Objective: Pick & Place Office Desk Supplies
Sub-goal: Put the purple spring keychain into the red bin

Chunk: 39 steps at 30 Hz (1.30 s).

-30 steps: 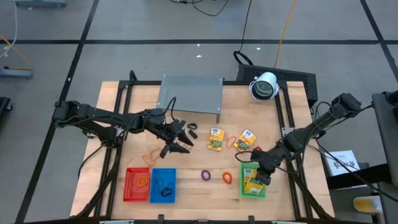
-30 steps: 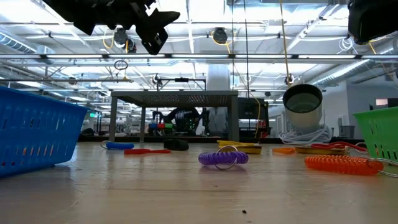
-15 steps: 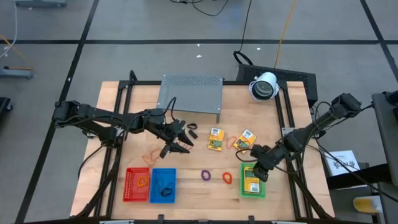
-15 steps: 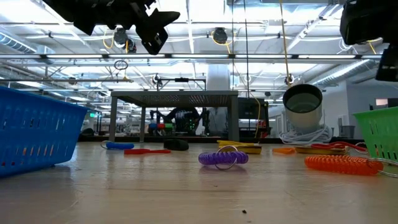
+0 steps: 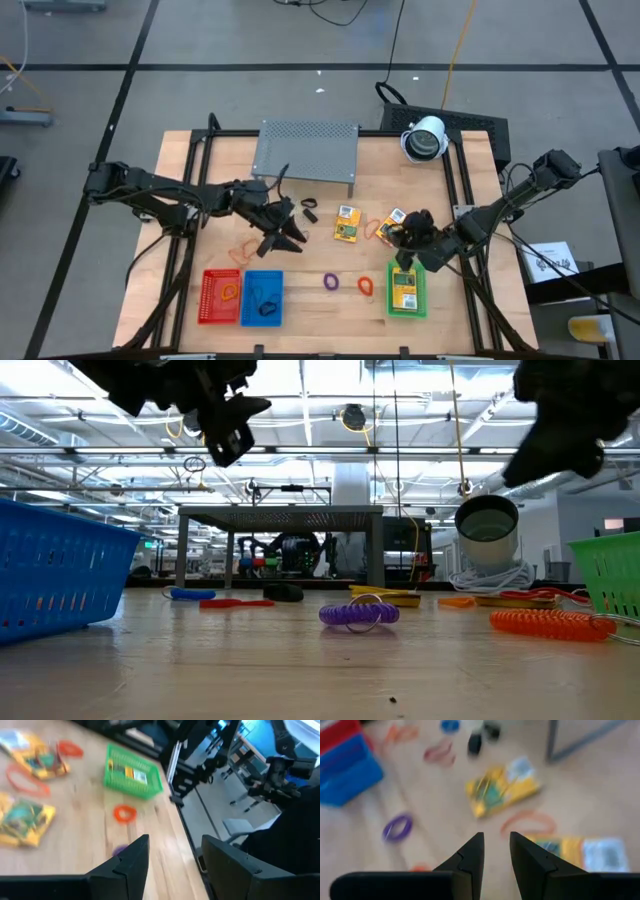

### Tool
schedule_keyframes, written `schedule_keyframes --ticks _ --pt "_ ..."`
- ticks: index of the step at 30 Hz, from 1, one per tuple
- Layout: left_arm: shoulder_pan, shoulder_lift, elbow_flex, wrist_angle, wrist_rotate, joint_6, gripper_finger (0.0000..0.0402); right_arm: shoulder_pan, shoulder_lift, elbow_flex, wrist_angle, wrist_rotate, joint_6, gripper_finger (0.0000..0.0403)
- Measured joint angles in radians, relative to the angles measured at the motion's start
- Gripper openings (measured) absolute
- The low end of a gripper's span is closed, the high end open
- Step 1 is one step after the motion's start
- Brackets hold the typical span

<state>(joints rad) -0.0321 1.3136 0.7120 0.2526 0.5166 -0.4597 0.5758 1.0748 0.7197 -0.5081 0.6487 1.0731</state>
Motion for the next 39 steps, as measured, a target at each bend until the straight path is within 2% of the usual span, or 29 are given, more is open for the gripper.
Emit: schedule_keyframes --ticks 4,7,13,17,20,25,30,39 --pt "-0.065 0.0 0.001 0.039 -0.124 -0.006 0.0188 0.0 0.003 -0.023 0.087 0.176 -0.063 0.0082" --pt "-0.135 0.001 0.055 0.017 -0.216 0.125 0.0188 0.0 0.003 -0.097 0.261 0.282 -0.118 0.0082" --pt "-0.235 0.017 0.237 -0.263 -0.446 0.428 0.0188 0.0 0.003 -0.319 0.818 0.459 -0.302 0.0082" --pt "-0.26 0.083 0.363 -0.399 -0.469 0.488 0.0188 -0.001 0.004 -0.465 1.257 0.563 -0.453 0.0084" --pt "-0.281 0.172 0.451 -0.46 -0.456 0.511 0.0188 -0.013 0.003 -0.544 1.559 0.534 -0.608 0.0084" --pt "-0.312 0.351 0.607 -0.572 -0.427 0.545 0.0188 -0.049 0.003 -0.596 1.879 0.315 -0.861 0.0083" --pt "-0.307 0.503 0.721 -0.676 -0.375 0.53 0.0188 -0.077 0.003 -0.596 2.001 0.166 -1.015 0.008" --pt "-0.29 0.674 0.738 -0.672 -0.33 0.412 0.0188 -0.079 0.002 -0.596 2.052 0.158 -1.097 0.0081"
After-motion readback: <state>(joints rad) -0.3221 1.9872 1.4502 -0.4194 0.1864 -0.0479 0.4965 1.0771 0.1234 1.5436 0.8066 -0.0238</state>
